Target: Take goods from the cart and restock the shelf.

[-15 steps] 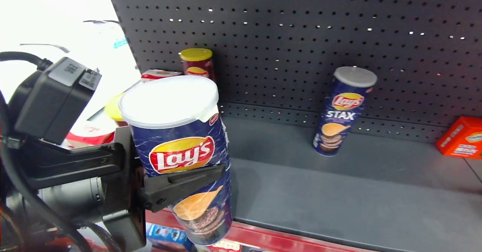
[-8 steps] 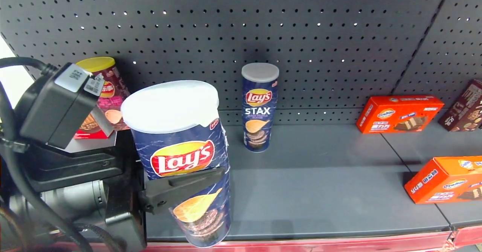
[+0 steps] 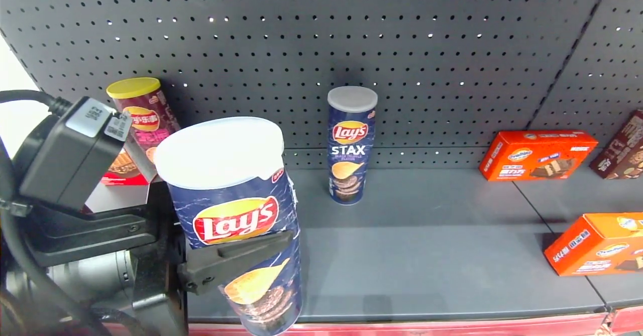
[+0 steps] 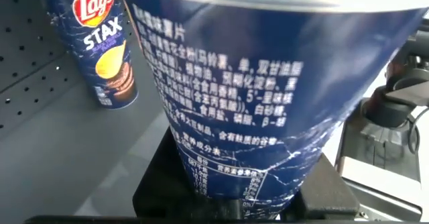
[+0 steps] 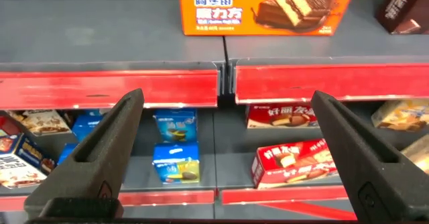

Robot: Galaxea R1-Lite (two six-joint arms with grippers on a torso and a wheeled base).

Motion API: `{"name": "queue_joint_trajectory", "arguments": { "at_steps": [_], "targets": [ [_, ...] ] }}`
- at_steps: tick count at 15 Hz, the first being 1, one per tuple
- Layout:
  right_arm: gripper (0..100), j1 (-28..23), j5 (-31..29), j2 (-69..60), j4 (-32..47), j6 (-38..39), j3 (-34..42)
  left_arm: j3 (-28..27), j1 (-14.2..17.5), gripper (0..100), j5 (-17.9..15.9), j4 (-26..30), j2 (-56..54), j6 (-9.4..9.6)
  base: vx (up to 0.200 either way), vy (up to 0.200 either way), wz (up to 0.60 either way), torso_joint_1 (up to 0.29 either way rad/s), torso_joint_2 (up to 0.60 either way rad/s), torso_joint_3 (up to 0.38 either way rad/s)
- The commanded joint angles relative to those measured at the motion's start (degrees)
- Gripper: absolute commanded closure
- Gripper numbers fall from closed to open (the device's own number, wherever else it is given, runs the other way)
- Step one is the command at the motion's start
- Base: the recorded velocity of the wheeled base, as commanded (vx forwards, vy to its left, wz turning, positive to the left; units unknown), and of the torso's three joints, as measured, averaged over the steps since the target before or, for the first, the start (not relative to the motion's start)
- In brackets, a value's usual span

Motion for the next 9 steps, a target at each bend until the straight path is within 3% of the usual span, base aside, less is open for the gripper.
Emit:
{"name": "queue_joint_trajectory", "arguments": {
  "at_steps": [1,9],
  "targets": [
    [0,0.06,0.05,0.08,0.05,-0.04,0.0,0.3,0.04,100,0.04,0.05,-0.29,-0.01,0.0,0.0,0.0,0.0,0.0,0.0],
    [0,0.06,0.05,0.08,0.05,0.05,0.0,0.47,0.21,100,-0.05,0.05,-0.29,0.08,0.0,0.0,0.0,0.0,0.0,0.0]
  ]
}}
